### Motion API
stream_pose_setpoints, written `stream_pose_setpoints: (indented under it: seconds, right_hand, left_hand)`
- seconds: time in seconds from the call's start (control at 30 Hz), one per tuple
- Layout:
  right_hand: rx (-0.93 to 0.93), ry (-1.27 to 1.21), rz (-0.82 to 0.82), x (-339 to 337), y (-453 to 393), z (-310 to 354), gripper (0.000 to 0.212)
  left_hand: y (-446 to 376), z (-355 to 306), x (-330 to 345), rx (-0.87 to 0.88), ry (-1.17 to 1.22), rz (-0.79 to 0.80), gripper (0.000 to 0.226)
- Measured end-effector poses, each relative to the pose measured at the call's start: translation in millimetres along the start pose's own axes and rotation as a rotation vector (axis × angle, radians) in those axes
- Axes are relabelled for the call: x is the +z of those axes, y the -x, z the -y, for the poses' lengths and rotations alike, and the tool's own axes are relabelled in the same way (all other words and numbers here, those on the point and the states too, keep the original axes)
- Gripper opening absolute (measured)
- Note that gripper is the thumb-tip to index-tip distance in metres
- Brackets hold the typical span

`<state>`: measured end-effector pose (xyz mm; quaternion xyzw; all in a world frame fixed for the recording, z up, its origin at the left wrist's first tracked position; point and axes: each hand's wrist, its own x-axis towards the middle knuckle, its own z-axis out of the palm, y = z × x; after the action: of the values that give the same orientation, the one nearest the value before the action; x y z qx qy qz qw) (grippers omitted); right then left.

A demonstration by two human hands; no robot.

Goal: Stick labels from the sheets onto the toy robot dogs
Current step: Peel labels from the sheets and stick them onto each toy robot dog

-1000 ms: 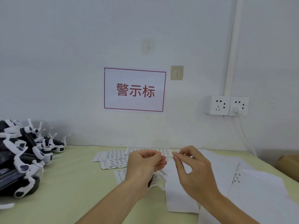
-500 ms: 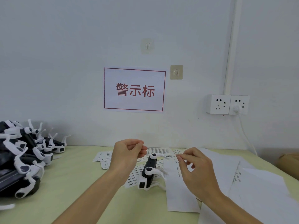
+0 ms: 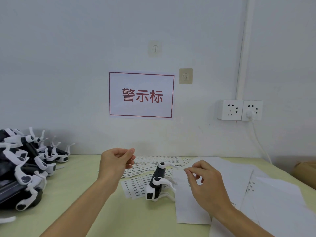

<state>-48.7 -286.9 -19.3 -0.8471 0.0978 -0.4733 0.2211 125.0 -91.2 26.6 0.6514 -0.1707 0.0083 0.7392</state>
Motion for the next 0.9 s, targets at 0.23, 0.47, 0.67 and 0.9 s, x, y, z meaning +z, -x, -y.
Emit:
stream_pose_setpoints:
  seconds: [0.23,0.47,0.67,0.9]
  right_hand:
    - [-0.001,0.014,0.027,4,4,-5,0.015]
    - [-0.009,0.047,0.052,8,7,-10,0.013]
    - [-0.001,0.057,0.057,8,7,-8,0.013]
    - [-0.07,0.085,0.066,9,10,-6,0.012]
  left_hand:
    - [-15,27,-34,-0.066,-0.143,-0.099,0.007]
    - [-15,47,-34,-0.051,-0.218,-0.11,0.012]
    - [-20,45,-30,-0.016,-0.249,-0.085,0.012]
    - [-73,26,4,0.07,-0.495,0.013,0.027]
